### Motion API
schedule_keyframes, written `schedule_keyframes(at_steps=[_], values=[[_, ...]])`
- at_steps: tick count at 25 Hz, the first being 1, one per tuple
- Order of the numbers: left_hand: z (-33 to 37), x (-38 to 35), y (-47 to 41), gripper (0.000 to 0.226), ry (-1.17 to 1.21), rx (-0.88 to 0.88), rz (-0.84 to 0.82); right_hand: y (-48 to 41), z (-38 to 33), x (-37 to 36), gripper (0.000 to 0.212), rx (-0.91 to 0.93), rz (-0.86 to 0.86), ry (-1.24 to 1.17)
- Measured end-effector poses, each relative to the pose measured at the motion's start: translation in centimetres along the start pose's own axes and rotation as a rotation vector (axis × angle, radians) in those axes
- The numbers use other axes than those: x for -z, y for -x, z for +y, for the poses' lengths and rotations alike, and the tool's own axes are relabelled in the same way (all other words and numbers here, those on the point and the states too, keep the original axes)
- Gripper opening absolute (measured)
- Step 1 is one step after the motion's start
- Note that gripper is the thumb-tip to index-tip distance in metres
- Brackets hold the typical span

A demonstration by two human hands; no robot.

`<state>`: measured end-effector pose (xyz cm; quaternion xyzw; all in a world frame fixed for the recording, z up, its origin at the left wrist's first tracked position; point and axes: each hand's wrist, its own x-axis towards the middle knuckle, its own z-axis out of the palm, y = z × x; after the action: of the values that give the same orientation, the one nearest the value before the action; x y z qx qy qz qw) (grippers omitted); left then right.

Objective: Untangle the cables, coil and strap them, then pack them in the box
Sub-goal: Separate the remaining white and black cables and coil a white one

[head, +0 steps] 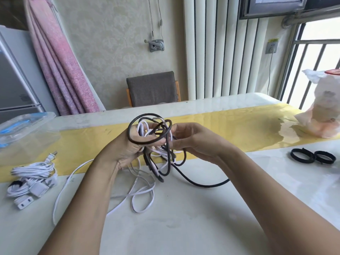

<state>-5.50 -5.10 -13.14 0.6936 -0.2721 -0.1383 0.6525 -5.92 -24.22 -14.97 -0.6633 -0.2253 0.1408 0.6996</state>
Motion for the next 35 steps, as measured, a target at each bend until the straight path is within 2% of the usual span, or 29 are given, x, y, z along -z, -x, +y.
schedule_keyframes(at_steps=[3, 4, 5, 6, 7, 9, 11, 14, 17, 19, 22, 24, 27, 30, 32, 33, 35], values=[[-0.8, -0.1, -0.3, 0.058, -0.199, 0.035, 0.074, 0.2, -0.2, -0.2, 0.018, 0.028, 0.098, 0.122], [-0.9, -0.3, -0.3, 0.061, -0.242, 0.035, 0.096, 0.3, -0.5, -0.4, 0.008, 0.045, 0.134, 0.176], [-1.0, -0.5, -0.3, 0.058, -0.277, 0.035, 0.117, 0.5, -0.7, -0.7, 0.011, 0.071, 0.169, 0.241], [-0.9, -0.7, -0.3, 0.05, -0.307, 0.054, 0.153, 0.5, -0.8, -0.9, 0.022, 0.098, 0.208, 0.341], [-0.7, -1.1, -0.3, 0.039, -0.322, 0.067, 0.181, 0.5, -0.9, -1.1, 0.026, 0.121, 0.254, 0.504], [-0.2, -2.1, -0.4, 0.025, -0.374, 0.033, 0.162, 0.4, -0.7, -1.6, 0.017, 0.159, 0.329, 0.91], [0.1, -2.9, -0.4, 0.022, -0.412, -0.029, 0.124, 0.2, -0.3, -2.0, 0.02, 0.199, 0.335, 1.11], [0.1, -2.8, -0.3, 0.012, -0.433, 0.067, 0.204, 0.3, -0.2, -1.5, 0.023, 0.191, 0.264, 0.99], [0.0, -1.7, -0.1, 0.012, -0.588, 0.202, 0.265, 0.5, -0.7, -0.2, 0.016, 0.087, 0.201, 0.826], [0.7, -1.1, 0.4, 0.014, -0.565, 0.218, 0.199, 0.7, -1.0, 1.4, 0.02, 0.057, 0.274, 0.802], [1.6, 0.0, 1.3, 0.023, -0.496, 0.208, 0.078, 1.4, -1.5, 4.3, 0.022, 0.113, 0.577, 0.851], [1.6, 0.7, 1.6, 0.028, -0.532, 0.214, 0.06, 1.8, -2.0, 5.2, 0.025, 0.166, 0.728, 0.913], [1.1, 1.4, 1.6, 0.035, -0.569, 0.215, 0.19, 2.0, -2.1, 5.4, 0.023, 0.157, 0.764, 0.932], [0.1, 1.7, 1.0, 0.052, -0.796, 0.172, 0.241, 1.9, -1.6, 5.6, 0.019, -0.007, 0.676, 0.866], [-0.7, 1.7, 0.3, 0.06, -0.997, 0.173, 0.355, 1.8, -1.4, 5.6, 0.017, -0.117, 0.663, 0.931], [-0.9, 1.6, 0.0, 0.057, -1.065, 0.154, 0.484, 1.8, -1.5, 5.5, 0.014, -0.123, 0.692, 0.967], [-0.6, 1.3, -0.2, 0.043, -1.111, -0.033, 0.874, 1.8, -1.9, 5.2, 0.014, -0.073, 0.77, 0.951]])
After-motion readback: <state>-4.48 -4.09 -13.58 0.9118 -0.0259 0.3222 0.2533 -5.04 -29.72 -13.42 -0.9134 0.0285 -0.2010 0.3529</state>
